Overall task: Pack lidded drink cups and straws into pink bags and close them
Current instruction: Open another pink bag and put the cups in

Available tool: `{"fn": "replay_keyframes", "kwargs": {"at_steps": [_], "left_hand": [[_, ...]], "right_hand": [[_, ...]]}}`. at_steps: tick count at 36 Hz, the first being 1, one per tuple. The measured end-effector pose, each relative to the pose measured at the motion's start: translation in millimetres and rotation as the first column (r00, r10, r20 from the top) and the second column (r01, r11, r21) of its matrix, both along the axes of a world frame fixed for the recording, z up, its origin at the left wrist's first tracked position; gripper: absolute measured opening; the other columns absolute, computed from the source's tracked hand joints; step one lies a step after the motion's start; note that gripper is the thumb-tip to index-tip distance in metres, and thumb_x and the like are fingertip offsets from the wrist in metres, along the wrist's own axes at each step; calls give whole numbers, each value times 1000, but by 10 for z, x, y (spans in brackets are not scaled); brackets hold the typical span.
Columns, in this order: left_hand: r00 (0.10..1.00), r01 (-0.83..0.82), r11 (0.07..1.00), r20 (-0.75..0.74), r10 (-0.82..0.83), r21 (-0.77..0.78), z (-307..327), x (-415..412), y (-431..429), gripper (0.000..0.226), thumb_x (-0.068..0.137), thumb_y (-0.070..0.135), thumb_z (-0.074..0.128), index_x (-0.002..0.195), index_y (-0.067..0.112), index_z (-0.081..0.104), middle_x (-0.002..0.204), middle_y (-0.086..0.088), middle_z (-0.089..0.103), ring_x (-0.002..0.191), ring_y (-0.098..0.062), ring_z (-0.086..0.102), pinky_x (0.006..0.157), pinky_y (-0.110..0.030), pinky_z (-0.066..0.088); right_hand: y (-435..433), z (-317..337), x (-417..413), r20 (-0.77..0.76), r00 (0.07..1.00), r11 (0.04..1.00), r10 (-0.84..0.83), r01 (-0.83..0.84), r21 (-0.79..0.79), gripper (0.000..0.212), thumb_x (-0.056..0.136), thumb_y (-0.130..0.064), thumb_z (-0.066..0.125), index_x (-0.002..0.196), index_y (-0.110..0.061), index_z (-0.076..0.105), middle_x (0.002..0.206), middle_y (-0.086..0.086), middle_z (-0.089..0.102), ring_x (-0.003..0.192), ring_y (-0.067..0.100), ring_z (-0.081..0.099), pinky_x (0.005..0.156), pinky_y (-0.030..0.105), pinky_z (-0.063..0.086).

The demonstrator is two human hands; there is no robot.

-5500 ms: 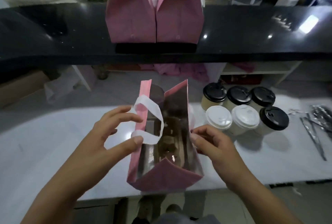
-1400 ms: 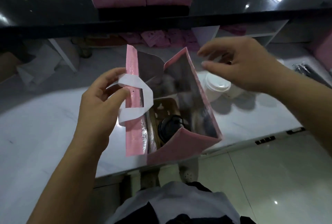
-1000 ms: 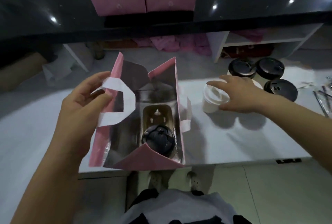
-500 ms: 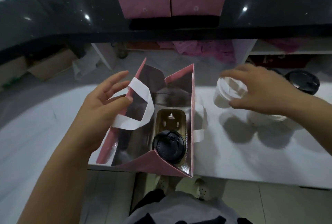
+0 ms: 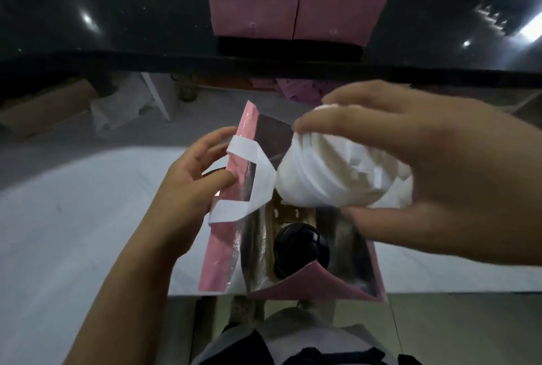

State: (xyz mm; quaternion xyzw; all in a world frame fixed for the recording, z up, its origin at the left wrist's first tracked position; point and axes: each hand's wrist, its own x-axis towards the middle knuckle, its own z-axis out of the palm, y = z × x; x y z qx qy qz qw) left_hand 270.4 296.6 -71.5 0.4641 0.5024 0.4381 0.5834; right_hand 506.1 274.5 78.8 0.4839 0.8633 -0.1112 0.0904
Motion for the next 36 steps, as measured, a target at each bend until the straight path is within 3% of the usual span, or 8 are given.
{"fn": "replay_keyframes", "kwargs": {"at_steps": [5, 8, 13, 15, 18, 23, 30, 36], "left_hand": [[997, 18, 1000, 75, -18, -2, -101, -95, 31, 58, 76, 9, 60, 122, 44, 66, 122, 10, 70, 102, -23, 71, 68, -33, 58], [996, 27, 1000, 90, -26, -9, -136, -121, 58, 58, 74, 11, 58, 120, 46, 66, 119, 13, 70, 104, -20, 71, 70, -36, 60], [992, 63, 998, 106, -61, -15, -158, -146, 101, 56, 85, 4, 58, 118, 49, 66, 113, 16, 71, 94, -19, 73, 59, -27, 56], [991, 77, 997, 112, -73, -25, -167, -166, 117, 57, 89, 0, 57, 119, 48, 66, 111, 18, 71, 93, -18, 73, 59, -27, 56], [991, 94, 995, 103, -89, -42, -162, -191, 140, 54, 77, 14, 59, 118, 50, 65, 112, 18, 70, 91, -20, 72, 58, -28, 55], [987, 125, 991, 109, -119, -42, -165, -210, 175, 56, 72, 18, 57, 117, 49, 66, 116, 12, 69, 97, -27, 68, 58, -26, 54], [982, 149, 987, 120, -142, -53, -174, -226, 214, 57, 72, 16, 57, 120, 47, 65, 121, 10, 69, 100, -27, 68, 57, -24, 53], [978, 172, 984, 129, -165, -51, -178, -238, 248, 59, 73, 14, 56, 123, 44, 65, 121, 9, 69, 102, -28, 68, 57, -24, 53]], "right_hand": [[108, -380, -247, -49, 999, 1000, 17, -17, -3, 76, 74, -51, 64, 139, -59, 25, 137, -22, 40, 101, 7, 55, 80, 29, 51], [242, -619, -332, -32, 999, 999, -42, 41, -27, 76, 75, -48, 66, 140, -55, 29, 134, -18, 44, 101, 9, 55, 73, 22, 47], [370, -1002, -383, 42, 993, 993, -107, 109, -34, 72, 78, -52, 65, 142, -47, 32, 140, -9, 46, 116, 20, 56, 90, 33, 49], [408, -1116, -402, 51, 989, 988, -140, 143, -63, 70, 77, -55, 60, 141, -45, 35, 139, -5, 47, 115, 24, 57, 90, 36, 50], [490, -1290, -416, 61, 983, 980, -171, 176, -89, 77, 68, -62, 46, 142, -40, 39, 133, 0, 49, 111, 29, 58, 85, 35, 48], [617, -1555, -398, 41, 977, 970, -210, 213, -115, 71, 80, -50, 69, 144, -37, 41, 128, 3, 49, 105, 31, 61, 77, 29, 39], [698, -1719, -427, 52, 964, 944, -259, 264, -198, 72, 79, -43, 78, 142, -38, 43, 127, 3, 47, 108, 32, 59, 91, 44, 52], [741, -1731, -426, 65, 973, 954, -222, 230, -190, 70, 82, -38, 76, 144, -36, 44, 128, 4, 50, 111, 29, 57, 92, 43, 50]]}}
